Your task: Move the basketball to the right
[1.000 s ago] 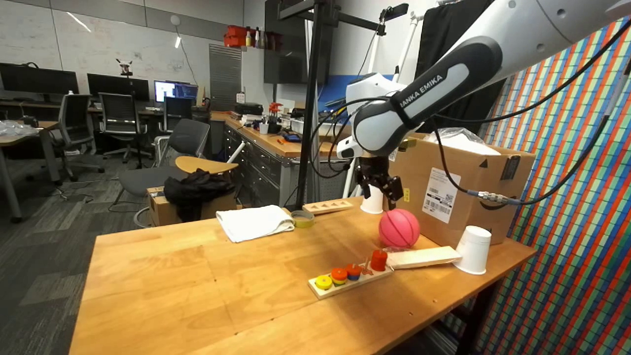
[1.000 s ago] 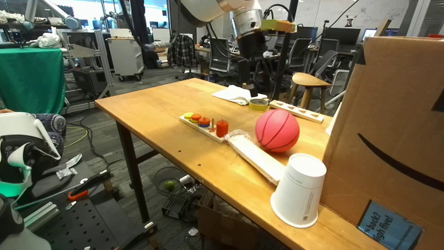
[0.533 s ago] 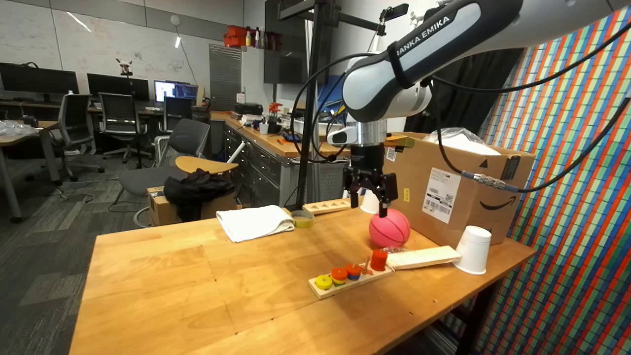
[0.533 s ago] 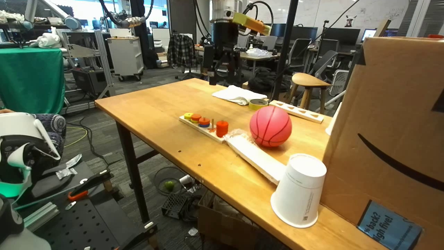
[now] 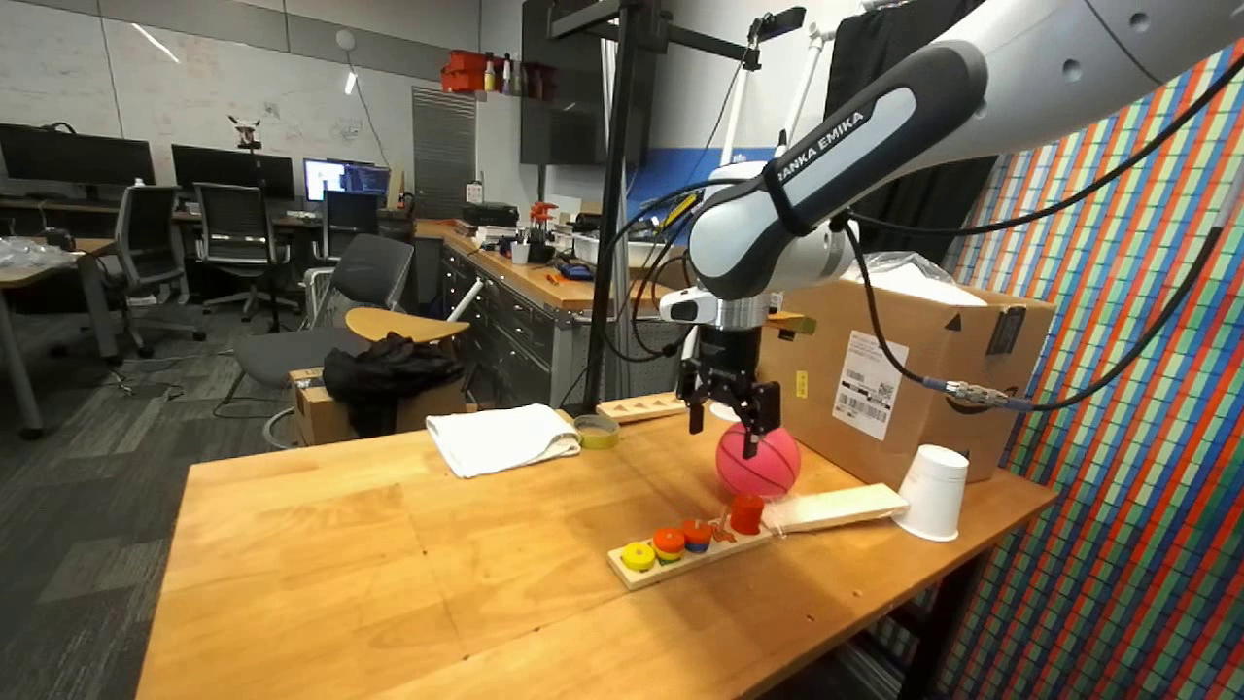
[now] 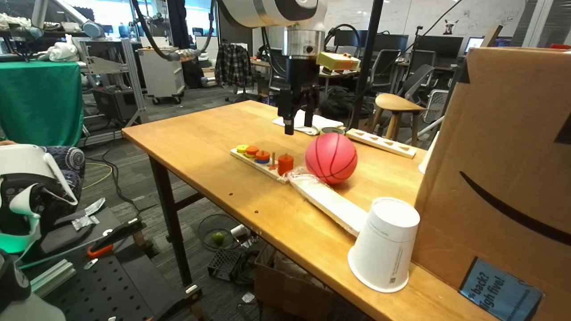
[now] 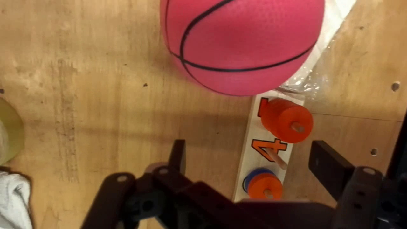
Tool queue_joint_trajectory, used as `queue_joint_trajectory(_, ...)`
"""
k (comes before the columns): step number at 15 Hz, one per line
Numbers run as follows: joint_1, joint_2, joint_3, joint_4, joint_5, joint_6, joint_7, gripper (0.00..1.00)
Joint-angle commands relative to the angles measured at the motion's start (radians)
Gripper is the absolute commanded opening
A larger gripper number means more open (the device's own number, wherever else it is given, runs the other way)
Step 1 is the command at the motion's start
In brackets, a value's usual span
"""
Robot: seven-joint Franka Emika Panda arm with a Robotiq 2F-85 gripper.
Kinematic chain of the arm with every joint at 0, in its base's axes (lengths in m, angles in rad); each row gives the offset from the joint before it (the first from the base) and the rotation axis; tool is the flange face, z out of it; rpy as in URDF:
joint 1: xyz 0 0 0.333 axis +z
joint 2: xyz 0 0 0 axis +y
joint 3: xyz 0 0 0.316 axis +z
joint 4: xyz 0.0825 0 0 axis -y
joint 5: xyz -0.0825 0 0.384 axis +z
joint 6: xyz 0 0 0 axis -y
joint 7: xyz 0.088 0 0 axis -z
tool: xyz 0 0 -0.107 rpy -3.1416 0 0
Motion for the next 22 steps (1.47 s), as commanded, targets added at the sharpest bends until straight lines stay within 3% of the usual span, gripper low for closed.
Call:
queue_joint_trajectory(1, -0.015, 0.014, 0.006, -0.029, 0.079, 0.077, -0.083, 1.00)
queue_joint_trajectory(5, -0.014, 0.070, -0.013, 0.004, 0.055, -0.017, -0.038, 1.00)
queue_joint_trajectory(10, -0.032, 0.112, -0.027, 0.024, 0.042, -0.013, -0.050, 1.00)
queue_joint_trajectory(12, -0.029, 0.119, -0.044, 0.031, -0.014, 0.000, -0.031, 1.00)
queue_joint_trajectory(16, -0.031, 0.105, -0.124, 0.080, -0.255, 0.038, 0.087, 1.00)
queue_joint_trajectory(22, -0.072, -0.001, -0.178, 0.082, -0.367, 0.206, 0.183, 1.00)
